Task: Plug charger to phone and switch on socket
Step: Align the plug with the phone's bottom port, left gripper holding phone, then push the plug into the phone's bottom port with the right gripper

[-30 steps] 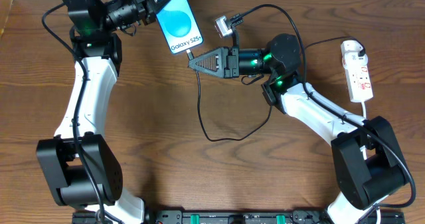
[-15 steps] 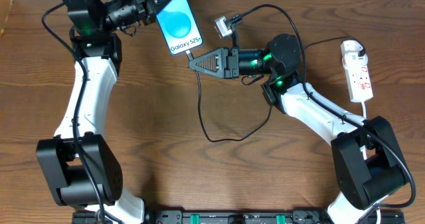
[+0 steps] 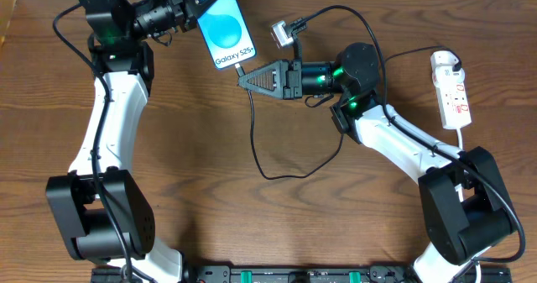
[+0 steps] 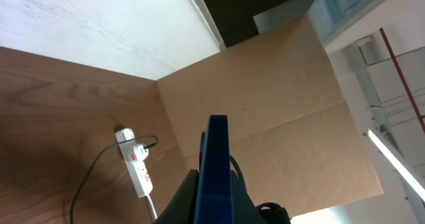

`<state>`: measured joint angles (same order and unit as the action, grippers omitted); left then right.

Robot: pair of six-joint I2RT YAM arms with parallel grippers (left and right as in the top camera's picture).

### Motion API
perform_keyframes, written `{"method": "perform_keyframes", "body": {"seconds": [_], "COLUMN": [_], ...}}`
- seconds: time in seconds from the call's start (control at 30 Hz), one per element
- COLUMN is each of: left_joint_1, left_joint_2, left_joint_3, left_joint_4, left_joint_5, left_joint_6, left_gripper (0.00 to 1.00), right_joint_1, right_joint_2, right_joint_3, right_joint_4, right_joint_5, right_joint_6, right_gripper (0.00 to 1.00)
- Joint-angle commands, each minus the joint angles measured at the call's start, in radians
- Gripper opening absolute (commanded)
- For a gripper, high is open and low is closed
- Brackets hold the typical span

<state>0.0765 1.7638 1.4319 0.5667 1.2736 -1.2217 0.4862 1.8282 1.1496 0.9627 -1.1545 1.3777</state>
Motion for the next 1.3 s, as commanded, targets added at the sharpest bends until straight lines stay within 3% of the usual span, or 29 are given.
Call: {"method": "perform_keyframes", "body": {"seconds": [0.0, 1.27], "left_joint_1": [-0.005, -0.045], "left_joint_2": [-0.006, -0.006], "left_joint_3": [0.012, 0.012], "left_joint_4": [0.011, 0.011], "left_joint_5": [0.047, 0.024], "left_joint_6": [0.024, 0.024], "left_gripper": [0.07, 0.07], "right_joint_1": [-0.016, -0.019], "right_joint_2": [-0.018, -0.018], "right_joint_3": [0.008, 0.008], "right_joint_4": [0.015, 0.014], "right_joint_5": [0.064, 0.110], "right_joint_6": [-0.018, -0.002], "right_gripper": [0.01, 0.01]}}
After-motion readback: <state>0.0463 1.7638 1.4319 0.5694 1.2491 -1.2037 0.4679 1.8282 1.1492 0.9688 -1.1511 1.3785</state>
